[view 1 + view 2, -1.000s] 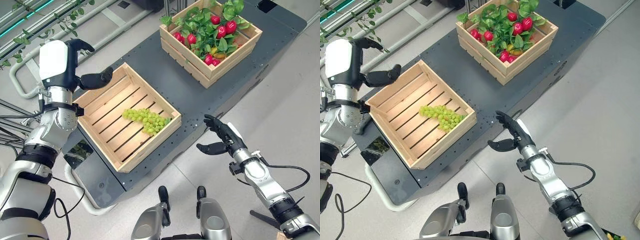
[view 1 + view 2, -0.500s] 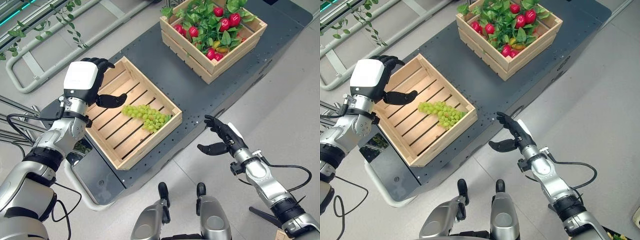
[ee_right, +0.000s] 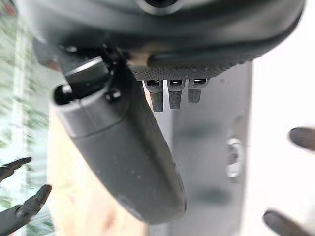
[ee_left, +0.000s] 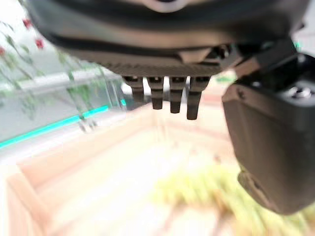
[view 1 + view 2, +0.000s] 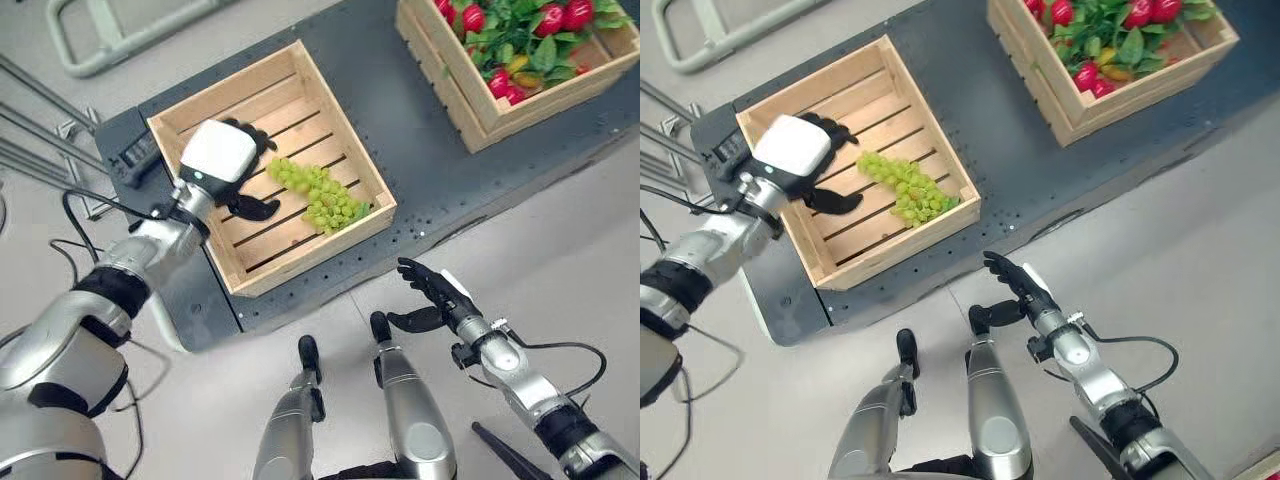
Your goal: Pick up the fruits from the basket on one side to the basket on the other side
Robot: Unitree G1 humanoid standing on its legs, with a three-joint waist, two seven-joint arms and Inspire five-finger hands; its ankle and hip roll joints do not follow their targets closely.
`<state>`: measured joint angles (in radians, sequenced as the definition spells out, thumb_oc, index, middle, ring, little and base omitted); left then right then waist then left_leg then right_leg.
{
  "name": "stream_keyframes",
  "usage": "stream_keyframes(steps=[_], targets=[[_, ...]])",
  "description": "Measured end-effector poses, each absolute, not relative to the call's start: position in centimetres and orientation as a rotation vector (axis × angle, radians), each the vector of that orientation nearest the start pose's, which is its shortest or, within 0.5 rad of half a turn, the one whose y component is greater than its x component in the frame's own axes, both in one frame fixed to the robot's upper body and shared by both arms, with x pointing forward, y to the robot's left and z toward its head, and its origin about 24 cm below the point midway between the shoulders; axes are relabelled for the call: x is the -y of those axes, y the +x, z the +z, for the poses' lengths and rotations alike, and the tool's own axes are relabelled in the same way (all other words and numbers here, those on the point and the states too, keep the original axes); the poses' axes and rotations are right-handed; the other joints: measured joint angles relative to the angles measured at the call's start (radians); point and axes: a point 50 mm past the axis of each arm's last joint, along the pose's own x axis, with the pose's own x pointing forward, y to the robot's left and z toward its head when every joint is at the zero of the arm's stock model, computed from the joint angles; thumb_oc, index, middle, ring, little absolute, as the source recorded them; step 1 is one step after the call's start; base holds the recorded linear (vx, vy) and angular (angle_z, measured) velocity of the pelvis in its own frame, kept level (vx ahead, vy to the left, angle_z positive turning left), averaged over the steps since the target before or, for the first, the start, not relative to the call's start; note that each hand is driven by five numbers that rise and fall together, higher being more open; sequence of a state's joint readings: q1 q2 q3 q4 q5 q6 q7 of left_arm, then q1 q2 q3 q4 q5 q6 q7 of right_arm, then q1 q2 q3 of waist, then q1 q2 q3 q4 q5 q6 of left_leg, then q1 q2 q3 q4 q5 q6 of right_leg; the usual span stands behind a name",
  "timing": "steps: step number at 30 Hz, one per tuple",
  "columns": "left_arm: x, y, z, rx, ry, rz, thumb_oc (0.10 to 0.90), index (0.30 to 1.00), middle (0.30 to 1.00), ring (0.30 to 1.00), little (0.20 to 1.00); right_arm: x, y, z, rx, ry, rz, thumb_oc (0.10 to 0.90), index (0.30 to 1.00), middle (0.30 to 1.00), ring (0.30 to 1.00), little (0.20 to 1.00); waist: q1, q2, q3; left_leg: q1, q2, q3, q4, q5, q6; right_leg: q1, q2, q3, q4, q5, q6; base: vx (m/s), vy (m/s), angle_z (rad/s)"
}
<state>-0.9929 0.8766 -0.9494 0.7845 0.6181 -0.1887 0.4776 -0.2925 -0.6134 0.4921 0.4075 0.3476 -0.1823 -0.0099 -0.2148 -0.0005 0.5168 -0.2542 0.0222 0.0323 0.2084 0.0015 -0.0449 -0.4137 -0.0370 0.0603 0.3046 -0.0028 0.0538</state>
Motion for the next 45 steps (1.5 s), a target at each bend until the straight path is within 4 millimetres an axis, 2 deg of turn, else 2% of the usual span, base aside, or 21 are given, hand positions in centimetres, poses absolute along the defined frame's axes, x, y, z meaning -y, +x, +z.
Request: stream_keyframes(steps=[2, 4, 5, 7, 9, 13, 20, 25, 31, 35, 39, 45], targets=[[-22.0, 37.9, 16.8, 0.533, 1.87, -0.08, 0.8, 0.9, 0.9, 0.9, 0.9, 20.2, 29.7, 3.7, -0.087, -0.379, 0.279, 0.8, 0.9, 0.9, 0.9, 0.9, 0.017, -0.017, 0.01, -0.036, 0.041, 0.007, 0.016, 0.01, -0.021, 0.001, 0.008, -0.02, -0.038, 0.014, -0.019, -0.05, 0.025, 0.13], [-21.8, 38.3, 16.9, 0.559, 1.915, -0.09, 0.8, 0.9, 0.9, 0.9, 0.9, 20.3, 30.6, 4.9, -0.043, -0.389, 0.257, 0.8, 0.9, 0.9, 0.9, 0.9, 0.011, -0.016, 0.012, -0.025, 0.059, 0.05, -0.079, 0.02, -0.031, -0.002, 0.014, -0.041, -0.085, 0.047, -0.029, -0.11, 0.045, 0.08], [-21.6, 38.8, 17.7, 0.572, 1.957, -0.086, 0.8, 0.9, 0.9, 0.9, 0.9, 20.2, 31.0, 5.5, -0.014, -0.358, 0.237, 0.8, 0.9, 0.9, 0.9, 0.9, 0.005, -0.016, 0.015, -0.031, 0.063, 0.077, -0.105, 0.052, -0.019, -0.024, 0.013, -0.052, -0.083, 0.05, -0.03, -0.08, 0.042, 0.09], [-21.5, 39.3, 19.5, 0.606, 1.969, -0.043, 0.8, 0.9, 0.9, 0.9, 0.9, 20.1, 31.4, 6.3, 0.024, -0.324, 0.217, 0.8, 0.9, 0.9, 0.9, 0.9, 0.011, -0.019, 0.016, -0.053, 0.053, 0.086, -0.136, 0.069, -0.013, -0.061, 0.005, -0.054, -0.085, 0.055, -0.022, -0.01, 0.009, 0.04], [-21.6, 39.5, 20.8, 0.639, 1.968, 0.002, 0.8, 0.9, 0.9, 0.9, 0.9, 19.7, 31.4, 5.8, 0.014, -0.308, 0.218, 0.8, 0.9, 0.9, 0.9, 0.9, 0.015, -0.018, 0.016, -0.058, 0.047, 0.087, -0.153, 0.076, -0.011, -0.069, 0.001, -0.055, -0.093, 0.057, -0.019, 0.04, 0.032, 0.0], [-22.3, 39.3, 22.0, 0.683, 1.965, 0.074, 0.8, 0.9, 0.9, 0.9, 0.9, 19.2, 30.9, 5.2, -0.002, -0.306, 0.243, 0.8, 0.9, 0.9, 0.9, 0.9, 0.029, -0.019, 0.016, -0.057, 0.043, 0.088, -0.167, 0.074, -0.009, -0.069, -0.008, -0.075, -0.109, 0.056, -0.018, 0.0, 0.002, -0.01], [-22.0, 39.1, 22.7, 0.806, 2.016, 0.117, 0.8, 0.9, 0.9, 0.9, 0.9, 19.0, 31.2, 5.6, 0.017, -0.298, 0.214, 0.8, 0.9, 0.9, 0.9, 0.9, 0.037, -0.019, 0.016, -0.076, 0.033, 0.088, -0.171, 0.076, -0.008, -0.091, -0.013, -0.076, -0.109, 0.057, -0.014, 0.0, 0.0, 0.0], [-21.0, 39.0, 23.4, 0.901, 2.07, 0.095, 0.8, 0.9, 0.9, 0.9, 0.9, 18.9, 31.4, 5.9, 0.026, -0.301, 0.21, 0.8, 0.9, 0.9, 0.9, 0.9, 0.03, -0.019, 0.016, -0.108, 0.03, 0.092, -0.17, 0.078, -0.005, -0.127, -0.014, -0.07, -0.108, 0.058, -0.012, 0.0, 0.01, -0.01], [-20.8, 39.0, 23.3, 0.919, 2.112, 0.068, 0.8, 0.9, 0.9, 0.9, 0.9, 18.9, 31.6, 5.9, 0.017, -0.305, 0.21, 0.8, 0.9, 0.9, 0.9, 0.9, 0.02, -0.019, 0.016, -0.12, 0.03, 0.098, -0.17, 0.077, -0.004, -0.143, -0.014, -0.064, -0.108, 0.059, -0.011, 0.02, 0.003, -0.04], [-20.3, 38.9, 24.0, 1.002, 2.119, 0.07, 0.8, 0.9, 0.9, 0.9, 0.9, 18.7, 32.0, 6.5, 0.038, -0.307, 0.212, 0.8, 0.9, 0.9, 0.9, 0.9, 0.019, -0.019, 0.016, -0.129, 0.03, 0.106, -0.17, 0.077, -0.004, -0.155, -0.013, -0.06, -0.106, 0.059, -0.011, 0.01, -0.005, -0.02], [-19.6, 38.7, 24.1, 1.082, 2.115, 0.041, 0.8, 0.9, 0.9, 0.9, 0.9, 18.7, 32.0, 6.5, 0.037, -0.306, 0.212, 0.8, 0.9, 0.9, 0.9, 0.9, 0.018, -0.019, 0.016, -0.133, 0.029, 0.112, -0.17, 0.077, -0.004, -0.164, -0.013, -0.053, -0.102, 0.06, -0.01, 0.01, -0.005, -0.03], [-18.6, 38.8, 24.5, 1.102, 2.16, -0.045, 0.8, 0.9, 0.9, 0.9, 0.9, 18.7, 32.4, 7.7, 0.082, -0.293, 0.2, 0.8, 0.9, 0.9, 0.9, 0.9, 0.008, -0.02, 0.015, -0.176, 0.028, 0.119, -0.168, 0.076, -0.003, -0.222, -0.008, -0.035, -0.088, 0.061, -0.01, 0.03, -0.014, -0.08]])
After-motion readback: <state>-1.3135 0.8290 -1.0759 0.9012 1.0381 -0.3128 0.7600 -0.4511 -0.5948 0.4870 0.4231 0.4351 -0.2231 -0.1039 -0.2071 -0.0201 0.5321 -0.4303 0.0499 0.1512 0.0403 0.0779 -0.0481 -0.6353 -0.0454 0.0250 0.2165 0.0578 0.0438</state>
